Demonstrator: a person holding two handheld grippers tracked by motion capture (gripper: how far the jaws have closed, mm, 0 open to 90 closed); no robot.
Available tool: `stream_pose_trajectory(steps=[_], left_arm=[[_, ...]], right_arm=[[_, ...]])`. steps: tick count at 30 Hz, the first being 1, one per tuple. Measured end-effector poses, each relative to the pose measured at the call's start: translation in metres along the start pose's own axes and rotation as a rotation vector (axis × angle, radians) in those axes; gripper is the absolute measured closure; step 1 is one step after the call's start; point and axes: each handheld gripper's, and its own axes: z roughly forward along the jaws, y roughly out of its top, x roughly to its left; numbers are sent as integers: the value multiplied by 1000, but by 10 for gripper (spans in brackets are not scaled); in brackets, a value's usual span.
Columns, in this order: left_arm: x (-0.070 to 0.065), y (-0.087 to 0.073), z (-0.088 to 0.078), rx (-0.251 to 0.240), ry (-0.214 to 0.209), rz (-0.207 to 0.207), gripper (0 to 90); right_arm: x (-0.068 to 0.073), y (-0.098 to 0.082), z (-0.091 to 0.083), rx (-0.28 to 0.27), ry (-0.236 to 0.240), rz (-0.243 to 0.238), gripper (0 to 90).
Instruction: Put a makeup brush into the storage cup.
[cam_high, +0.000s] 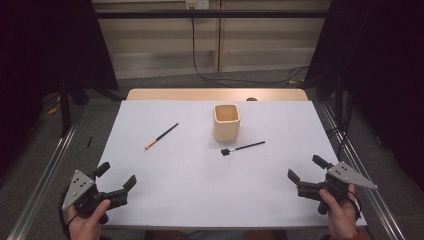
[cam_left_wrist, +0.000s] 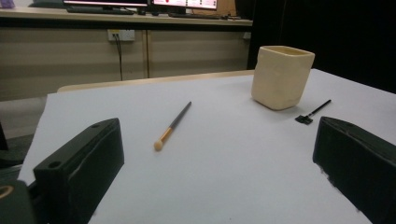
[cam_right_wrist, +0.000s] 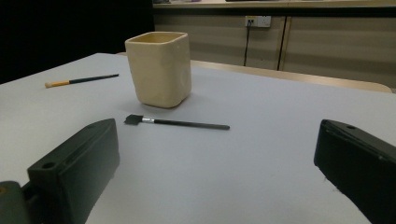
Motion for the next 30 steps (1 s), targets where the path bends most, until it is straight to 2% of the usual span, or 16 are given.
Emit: stream_pose_trajectory(steps=[9,16,20,21,22,24,25,30], left_arm=[[-1,1,-1,8,-5,8,26],[-6,2,2,23,-53,34,26],[-6,2,8,28,-58,20,25],[-6,1,11,35,-66,-8,24],[-6,0,13,47,-73,-15,20],[-7,0,15,52,-74,-6,20],[-8,1,19,58,-73,29,20],[-10,5,30,73,-92,39,20]], right_arm=[[1,0,0,0,13,4,0],[2,0,-2,7,5,18,0],[6,0,-2,11,12,3,0],[6,0,-2,12,16,3,0],[6,0,-1,11,17,6,0],[5,-1,-2,10,16,8,0],[5,-1,-2,10,18,11,0],[5,-1,-2,13,22,12,0]])
